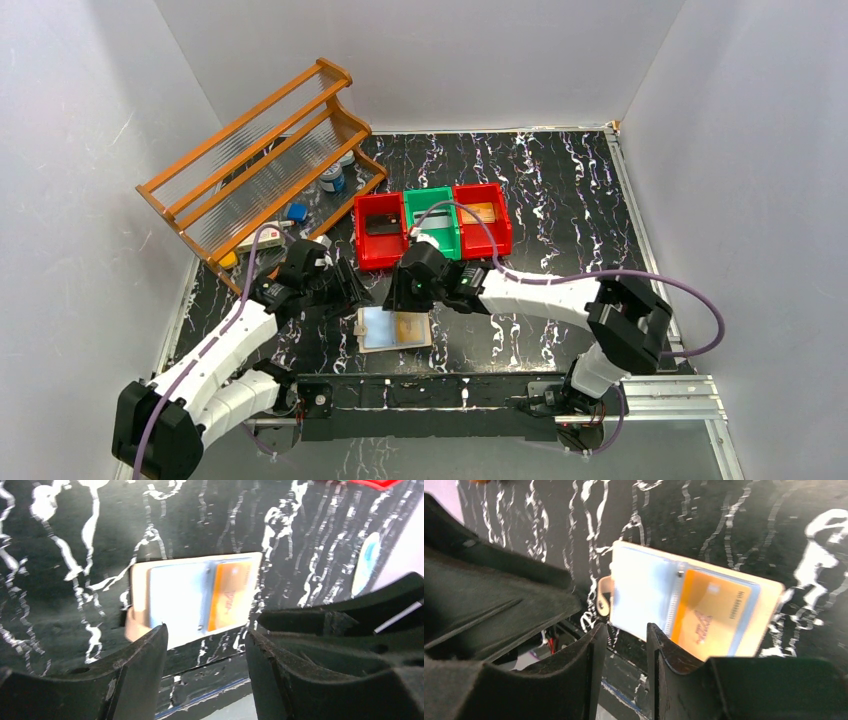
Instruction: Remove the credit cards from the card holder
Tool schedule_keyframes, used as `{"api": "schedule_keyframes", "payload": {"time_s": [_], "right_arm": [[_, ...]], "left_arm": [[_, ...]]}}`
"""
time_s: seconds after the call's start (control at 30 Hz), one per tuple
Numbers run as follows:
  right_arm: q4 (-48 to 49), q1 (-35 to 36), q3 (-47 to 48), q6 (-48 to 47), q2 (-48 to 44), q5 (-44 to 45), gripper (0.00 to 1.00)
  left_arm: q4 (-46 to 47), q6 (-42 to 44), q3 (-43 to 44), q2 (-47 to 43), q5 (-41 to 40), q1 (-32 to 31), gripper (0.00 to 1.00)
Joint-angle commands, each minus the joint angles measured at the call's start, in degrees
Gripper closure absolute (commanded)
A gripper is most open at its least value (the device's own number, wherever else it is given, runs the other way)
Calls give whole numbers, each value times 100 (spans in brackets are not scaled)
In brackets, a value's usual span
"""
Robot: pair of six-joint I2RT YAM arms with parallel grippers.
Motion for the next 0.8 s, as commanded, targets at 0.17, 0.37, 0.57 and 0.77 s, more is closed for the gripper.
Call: {"api": "schedule_keyframes", "payload": {"time_s": [0.17,0.37,0.57,0.77], "right_arm": [[-320,-369,-820,732,-567,667,56],[180,-442,-1185,836,-742,361,56],[308,-457,-1153,831,-578,112,56],[323,-470,-1074,798,-454,2,56]], "left_arm": [[2058,-428,-573,277,1966,-28,40],[2314,-354,-578,693,2342,-36,39],[2366,-273,-604,1084,2520,-37,39],[2366,-264,-660,1172,2458,-46,40]]}}
